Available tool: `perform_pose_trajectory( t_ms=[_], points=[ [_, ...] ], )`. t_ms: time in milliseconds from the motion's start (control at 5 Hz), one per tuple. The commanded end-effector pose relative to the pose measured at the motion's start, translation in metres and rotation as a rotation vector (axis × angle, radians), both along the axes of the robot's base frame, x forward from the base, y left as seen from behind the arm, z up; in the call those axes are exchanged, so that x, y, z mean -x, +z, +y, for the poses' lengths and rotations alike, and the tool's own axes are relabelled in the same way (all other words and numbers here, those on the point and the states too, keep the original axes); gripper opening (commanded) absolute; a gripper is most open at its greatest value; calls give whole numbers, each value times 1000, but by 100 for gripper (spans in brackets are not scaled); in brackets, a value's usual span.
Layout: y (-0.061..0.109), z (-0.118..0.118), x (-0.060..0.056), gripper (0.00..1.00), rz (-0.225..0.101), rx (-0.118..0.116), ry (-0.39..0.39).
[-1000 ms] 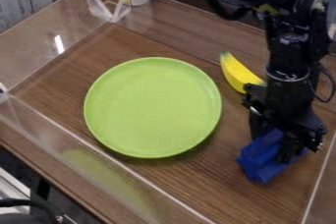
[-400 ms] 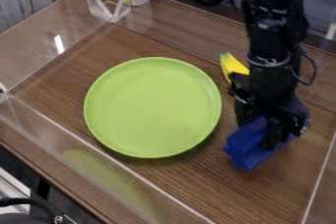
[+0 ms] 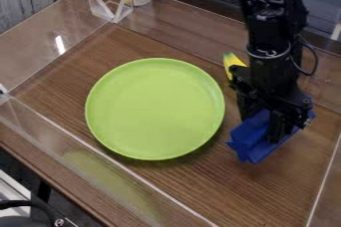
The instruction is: Remove the blue object from inside the green plate and put it on the table
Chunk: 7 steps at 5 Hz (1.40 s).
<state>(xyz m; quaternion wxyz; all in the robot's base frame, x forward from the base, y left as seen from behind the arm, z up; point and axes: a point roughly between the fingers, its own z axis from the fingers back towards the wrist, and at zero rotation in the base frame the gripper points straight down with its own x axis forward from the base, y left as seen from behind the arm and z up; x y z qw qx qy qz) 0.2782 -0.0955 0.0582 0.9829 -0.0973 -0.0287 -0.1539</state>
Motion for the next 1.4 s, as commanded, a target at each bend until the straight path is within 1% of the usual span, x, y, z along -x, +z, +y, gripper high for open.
perform_pose_trajectory(
  t_ms=[0,400,800,1200],
  points=[
    [5,-1,-1,0,-25,9,-8],
    [2,2,0,0,-19,17,-2],
    [1,-1,-7,0,-33,27,3],
    [5,-1,-14,0,-50,37,15]
  ],
)
